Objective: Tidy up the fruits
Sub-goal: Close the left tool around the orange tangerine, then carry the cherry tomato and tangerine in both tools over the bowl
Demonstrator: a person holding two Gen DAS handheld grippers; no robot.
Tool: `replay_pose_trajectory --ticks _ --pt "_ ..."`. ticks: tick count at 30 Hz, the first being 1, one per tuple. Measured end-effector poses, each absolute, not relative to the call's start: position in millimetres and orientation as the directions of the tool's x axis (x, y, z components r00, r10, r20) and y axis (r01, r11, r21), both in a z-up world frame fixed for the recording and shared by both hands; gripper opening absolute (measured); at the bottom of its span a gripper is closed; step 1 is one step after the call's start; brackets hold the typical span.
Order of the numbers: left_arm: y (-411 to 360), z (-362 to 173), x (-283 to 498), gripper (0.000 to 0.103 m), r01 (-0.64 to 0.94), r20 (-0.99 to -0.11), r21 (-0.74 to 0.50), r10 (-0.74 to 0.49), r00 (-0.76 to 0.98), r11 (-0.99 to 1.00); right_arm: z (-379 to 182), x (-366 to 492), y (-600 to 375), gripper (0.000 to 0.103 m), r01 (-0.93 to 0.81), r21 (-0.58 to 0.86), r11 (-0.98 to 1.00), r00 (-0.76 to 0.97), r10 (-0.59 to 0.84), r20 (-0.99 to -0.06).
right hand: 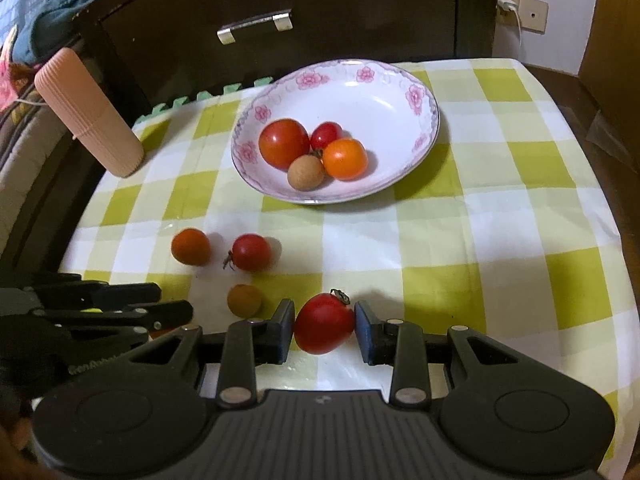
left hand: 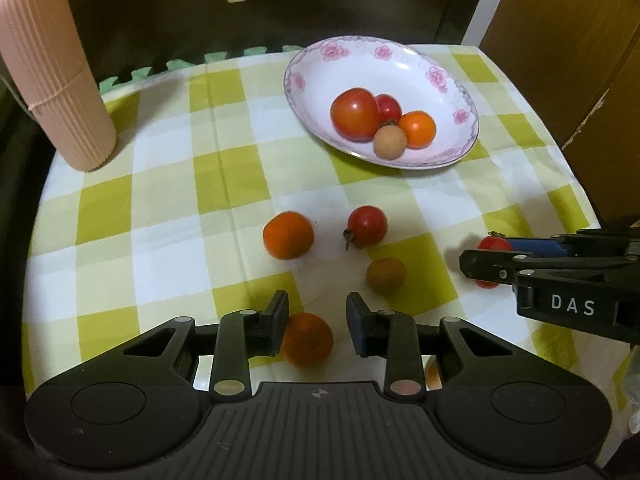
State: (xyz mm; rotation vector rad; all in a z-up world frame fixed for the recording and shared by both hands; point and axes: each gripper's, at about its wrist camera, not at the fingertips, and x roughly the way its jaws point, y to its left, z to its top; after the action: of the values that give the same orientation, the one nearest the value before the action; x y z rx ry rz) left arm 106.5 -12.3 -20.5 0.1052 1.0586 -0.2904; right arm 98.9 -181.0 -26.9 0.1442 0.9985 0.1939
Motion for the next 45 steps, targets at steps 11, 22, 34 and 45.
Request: replay_pose_trajectory --ticks 11,22,34,45 --pt "-8 -29 109 0.051 0.257 -0.888 -0.063 -0.172 0.426 0.964 -28 100 -182 0.032 -0.088 0.225 0.970 0.520 0.237 -0.820" --pt "-7 -37 108 0.040 0.245 -0.891 -0.051 -0.155 0.426 0.968 -28 100 -183 0.032 -0.084 0.223 0.971 0.522 0.234 -0.820" --pt "-11 -17 109 0.040 0.262 -0.865 -0.082 -0.199 0.461 0.962 -19 102 -183 0.032 -0.086 0.225 0.971 0.550 0.234 -0.801" --pt "-32 8 138 0.040 0.275 -0.825 -0.108 -0.240 0.511 0.955 5 126 -186 0.032 -0.078 0.226 0.971 0.605 0.226 -0.763"
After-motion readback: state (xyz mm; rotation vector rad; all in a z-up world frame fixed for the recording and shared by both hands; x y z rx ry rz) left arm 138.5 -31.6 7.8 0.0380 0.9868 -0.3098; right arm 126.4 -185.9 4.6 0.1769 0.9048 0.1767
